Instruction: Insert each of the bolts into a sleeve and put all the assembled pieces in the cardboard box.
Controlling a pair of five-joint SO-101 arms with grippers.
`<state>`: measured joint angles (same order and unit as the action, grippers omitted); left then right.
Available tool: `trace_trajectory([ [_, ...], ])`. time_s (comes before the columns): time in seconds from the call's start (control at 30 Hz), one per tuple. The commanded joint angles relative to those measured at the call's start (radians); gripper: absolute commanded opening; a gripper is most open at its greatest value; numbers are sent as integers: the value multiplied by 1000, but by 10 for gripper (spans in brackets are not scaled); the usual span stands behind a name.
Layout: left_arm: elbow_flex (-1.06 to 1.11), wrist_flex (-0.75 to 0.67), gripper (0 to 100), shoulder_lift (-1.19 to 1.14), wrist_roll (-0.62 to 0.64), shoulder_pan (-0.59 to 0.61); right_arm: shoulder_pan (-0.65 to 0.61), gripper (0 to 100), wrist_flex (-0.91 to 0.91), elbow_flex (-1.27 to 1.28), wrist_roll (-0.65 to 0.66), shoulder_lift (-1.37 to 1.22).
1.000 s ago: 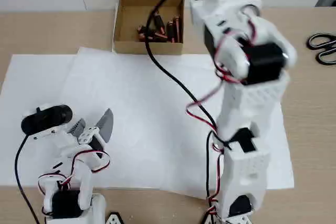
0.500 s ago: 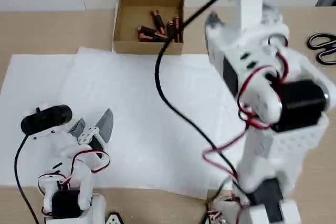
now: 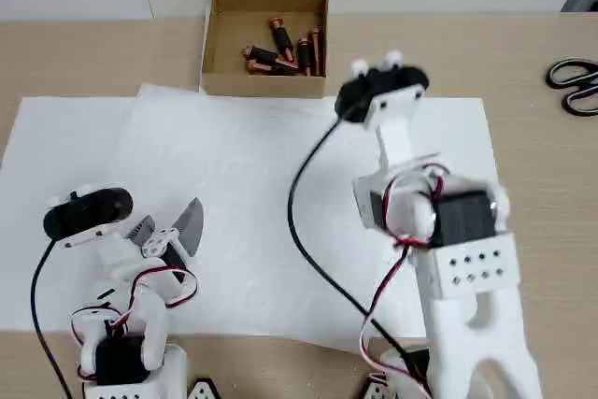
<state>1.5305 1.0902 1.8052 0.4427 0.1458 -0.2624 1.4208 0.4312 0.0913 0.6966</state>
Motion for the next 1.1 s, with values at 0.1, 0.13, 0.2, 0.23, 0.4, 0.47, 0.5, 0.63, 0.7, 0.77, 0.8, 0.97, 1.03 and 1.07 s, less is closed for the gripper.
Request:
trace_trajectory([
  [0.1, 21, -25, 268, 14, 5, -5, 5, 275, -317, 377, 8, 335],
  [0.13, 25, -25, 268, 14, 5, -5, 5, 275, -369, 436, 8, 389],
  [0.2, 25, -25, 268, 14, 5, -5, 5, 275, -463, 548, 8, 501],
  [0.23, 25, -25, 268, 14, 5, -5, 5, 275, -504, 600, 8, 558],
  [0.4, 25, -25, 268, 14, 5, -5, 35, 275, -648, 825, 9, 828],
  [0.47, 25, -25, 268, 14, 5, -5, 54, 275, -654, 885, 9, 931],
  [0.5, 25, -25, 268, 14, 5, -5, 65, 275, -654, 913, 9, 981],
  [0.63, 35, -25, 268, 14, 6, -5, 93, 275, -657, 1019, 9, 1133],
  [0.7, 68, -25, 268, 14, 6, -5, 104, 275, -656, 1039, 9, 1110],
  [0.77, 111, -25, 268, 14, 6, -5, 108, 275, -653, 1057, 9, 1093],
  [0.8, 116, -26, 268, 14, 9, -3, 107, 275, -654, 1074, 9, 1093],
  [0.97, 114, -26, 268, 14, 9, -3, 107, 275, -657, 1160, 9, 1093],
  [1.03, 114, -26, 268, 14, 9, -5, 107, 275, -657, 1211, 9, 1093],
  [1.07, 114, -26, 268, 14, 9, -5, 107, 275, -656, 1237, 9, 1093],
])
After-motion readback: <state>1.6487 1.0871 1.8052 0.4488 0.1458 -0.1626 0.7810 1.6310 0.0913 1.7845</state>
